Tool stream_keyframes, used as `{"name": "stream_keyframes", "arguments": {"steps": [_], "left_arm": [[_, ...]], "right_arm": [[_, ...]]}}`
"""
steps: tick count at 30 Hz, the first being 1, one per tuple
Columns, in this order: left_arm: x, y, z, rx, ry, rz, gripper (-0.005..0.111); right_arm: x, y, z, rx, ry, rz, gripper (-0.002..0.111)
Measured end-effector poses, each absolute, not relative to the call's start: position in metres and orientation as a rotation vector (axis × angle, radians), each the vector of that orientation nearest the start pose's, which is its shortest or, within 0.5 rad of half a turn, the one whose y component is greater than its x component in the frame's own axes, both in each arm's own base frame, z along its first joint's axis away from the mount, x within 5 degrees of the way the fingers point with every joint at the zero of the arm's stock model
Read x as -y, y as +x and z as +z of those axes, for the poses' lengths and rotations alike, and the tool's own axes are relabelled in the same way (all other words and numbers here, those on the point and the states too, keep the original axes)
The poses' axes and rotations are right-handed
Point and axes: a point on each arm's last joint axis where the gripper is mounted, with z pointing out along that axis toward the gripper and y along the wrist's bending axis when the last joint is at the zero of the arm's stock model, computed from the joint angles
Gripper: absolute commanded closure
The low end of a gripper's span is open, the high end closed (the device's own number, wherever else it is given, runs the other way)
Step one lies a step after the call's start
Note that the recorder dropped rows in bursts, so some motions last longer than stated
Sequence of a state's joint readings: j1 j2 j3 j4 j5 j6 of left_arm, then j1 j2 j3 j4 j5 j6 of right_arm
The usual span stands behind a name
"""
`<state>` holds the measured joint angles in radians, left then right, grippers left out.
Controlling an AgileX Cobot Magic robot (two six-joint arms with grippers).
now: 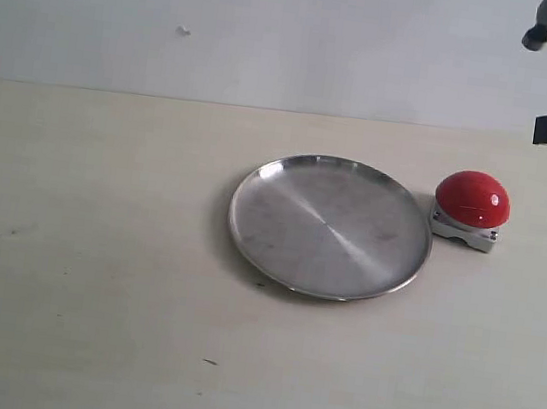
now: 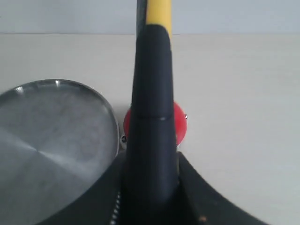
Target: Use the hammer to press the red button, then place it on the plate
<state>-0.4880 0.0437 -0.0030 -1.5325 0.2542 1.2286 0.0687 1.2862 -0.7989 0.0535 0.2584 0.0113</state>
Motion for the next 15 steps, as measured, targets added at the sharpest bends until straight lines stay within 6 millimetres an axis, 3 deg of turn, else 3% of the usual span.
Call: {"name": "stream_keyframes", "arguments": {"steps": [2, 5, 6, 10, 13, 15], "left_arm": [[0.047, 0.04, 0.211, -1.554, 0.356, -0.816, 0.107], [0.047, 0.04, 0.211, -1.553, 0.356, -0.815, 0.107], [0.047, 0.04, 0.211, -1.553, 0.356, -0.815, 0.107], [0.047, 0.04, 0.211, -1.553, 0.356, -0.815, 0.107], [0.047, 0.04, 0.211, -1.553, 0.358, -0.814, 0.107], [0.047, 0.04, 0.211, -1.553, 0.358, -0.814, 0.107]], "right_arm": [[-0.02, 0.27, 0.269, -2.254, -0.014, 0.087, 0.108], [-0.02, 0.275, 0.249, -2.364, -0.019, 0.082, 0.108], [-0.021, 0.279, 0.224, -2.482, -0.033, 0.078, 0.108], [-0.024, 0.282, 0.188, -2.656, -0.075, 0.091, 0.108], [-0.025, 0.281, 0.197, -2.612, -0.043, 0.127, 0.108], [-0.026, 0.273, 0.217, -2.551, -0.026, 0.15, 0.108]]}}
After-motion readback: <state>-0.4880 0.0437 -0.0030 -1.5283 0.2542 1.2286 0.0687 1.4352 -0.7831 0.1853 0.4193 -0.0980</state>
